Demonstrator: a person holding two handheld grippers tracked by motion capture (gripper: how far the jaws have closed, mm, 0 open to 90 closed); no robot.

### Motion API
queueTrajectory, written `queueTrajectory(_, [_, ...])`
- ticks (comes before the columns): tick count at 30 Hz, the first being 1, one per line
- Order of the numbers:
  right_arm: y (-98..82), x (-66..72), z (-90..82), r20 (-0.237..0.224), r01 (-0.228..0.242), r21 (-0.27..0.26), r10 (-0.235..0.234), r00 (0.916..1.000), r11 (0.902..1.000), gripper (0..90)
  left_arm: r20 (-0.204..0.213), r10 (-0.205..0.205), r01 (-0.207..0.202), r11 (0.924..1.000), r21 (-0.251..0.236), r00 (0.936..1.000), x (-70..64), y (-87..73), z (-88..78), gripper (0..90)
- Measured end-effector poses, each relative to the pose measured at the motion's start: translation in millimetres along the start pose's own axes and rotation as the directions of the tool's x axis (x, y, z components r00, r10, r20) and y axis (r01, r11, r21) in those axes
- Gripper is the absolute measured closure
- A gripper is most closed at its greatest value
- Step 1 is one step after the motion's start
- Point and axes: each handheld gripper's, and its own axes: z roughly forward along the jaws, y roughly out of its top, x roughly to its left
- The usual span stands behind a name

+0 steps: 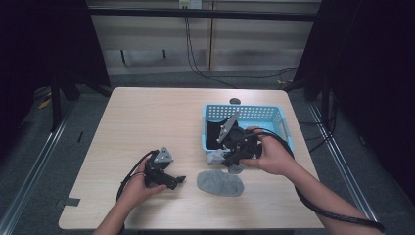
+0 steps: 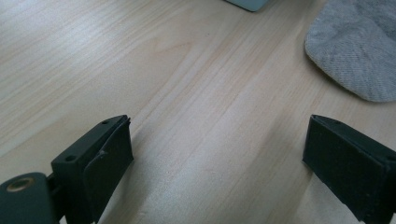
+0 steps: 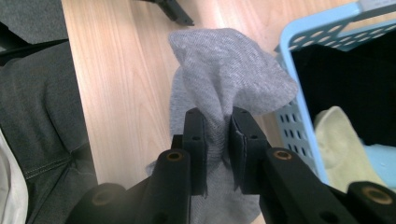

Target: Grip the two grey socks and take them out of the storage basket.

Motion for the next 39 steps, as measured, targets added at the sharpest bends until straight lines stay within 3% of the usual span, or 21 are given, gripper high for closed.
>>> queueTrajectory(7, [1.3,3.3,20.8,-0.033,0.004,0.032,-0.003,0.9995,0.9995,77.6,0.0,0.0,0.0,1.0,0.0,1.0,0.0,0.0,0.0,7.5])
queueTrajectory(19, [6.0,3.5,48.0,-0.042,0.036,0.055,-0.034,0.9985,0.9978,75.2,0.0,-0.001,0.001,1.0,-0.001,1.0,0.0,0.0,0.0,7.5])
queueTrajectory(20, [6.4,4.2,51.4,-0.045,0.032,0.056,-0.029,0.9986,0.9979,66.4,0.0,0.0,0.0,1.0,0.0,1.0,0.0,0.0,0.0,7.5])
queueTrajectory(27, [4.8,5.9,54.4,-0.066,0.02,0.058,-0.016,0.9977,0.9981,50.1,0.0,-0.001,0.001,1.0,-0.001,1.0,0.0,0.0,0.0,7.5])
queueTrajectory(32, [-0.5,5.6,51.6,-0.068,-0.019,0.074,0.024,0.9974,0.997,41.8,0.0,0.0,0.0,1.0,0.0,1.0,0.0,0.0,0.0,7.5])
queueTrajectory(39, [-16.1,4.7,46.5,-0.053,-0.02,0.084,0.024,0.9983,0.9963,35.0,-0.001,-0.004,0.004,1.0,-0.002,1.0,-0.4,-0.4,-0.2,7.5])
